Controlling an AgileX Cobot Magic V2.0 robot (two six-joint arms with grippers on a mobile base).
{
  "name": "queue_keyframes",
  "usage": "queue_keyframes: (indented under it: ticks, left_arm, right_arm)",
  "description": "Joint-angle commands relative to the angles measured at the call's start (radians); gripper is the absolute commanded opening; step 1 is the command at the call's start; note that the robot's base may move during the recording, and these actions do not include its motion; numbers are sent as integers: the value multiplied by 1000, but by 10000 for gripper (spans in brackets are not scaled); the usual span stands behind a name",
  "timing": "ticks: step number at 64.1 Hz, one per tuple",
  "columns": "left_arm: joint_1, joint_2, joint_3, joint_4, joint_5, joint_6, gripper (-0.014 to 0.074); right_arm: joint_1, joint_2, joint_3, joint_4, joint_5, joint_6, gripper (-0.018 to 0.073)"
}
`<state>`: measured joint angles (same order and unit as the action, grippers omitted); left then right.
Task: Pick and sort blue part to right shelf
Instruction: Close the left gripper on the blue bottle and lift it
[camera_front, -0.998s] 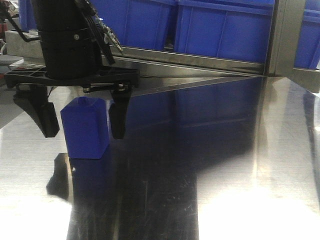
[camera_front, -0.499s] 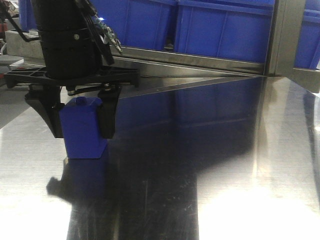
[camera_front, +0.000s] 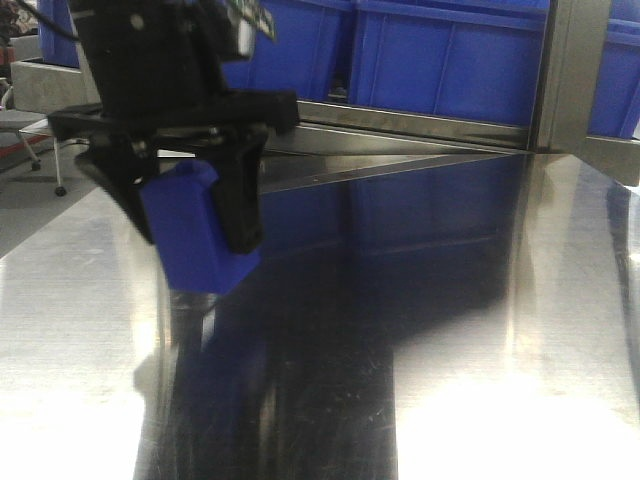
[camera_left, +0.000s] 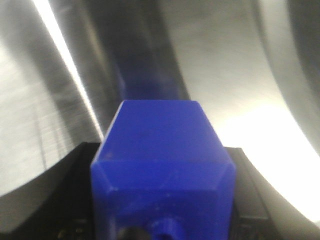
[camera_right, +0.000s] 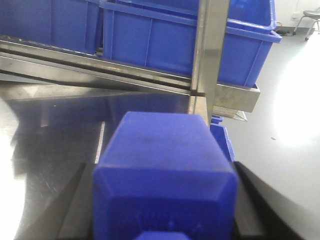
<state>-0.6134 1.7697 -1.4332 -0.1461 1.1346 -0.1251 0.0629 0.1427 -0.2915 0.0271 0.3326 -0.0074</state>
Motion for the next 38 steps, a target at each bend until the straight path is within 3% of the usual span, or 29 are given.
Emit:
queue_keyframes:
  ticks: [1,8,14,27,38]
  left_arm:
    - [-6,-99,-1,-102,-50,198,395]
    - [-6,-161,68,-175,-152,351,395]
    - [-6,-224,148,-189,-272,425,395]
    - [5,-374,373,-210,-622,432,395]
    - [72,-531,564,-262,-836,414,395]
  right_arm:
    - [-6,9,-27,2,-92,-7,404]
    - [-6,9,-27,2,-92,-7,404]
    - [-6,9,-27,2,-92,-7,404]
    - [-6,9,-27,2,-92,-7,404]
    - [-6,9,-27,2,-92,-7,404]
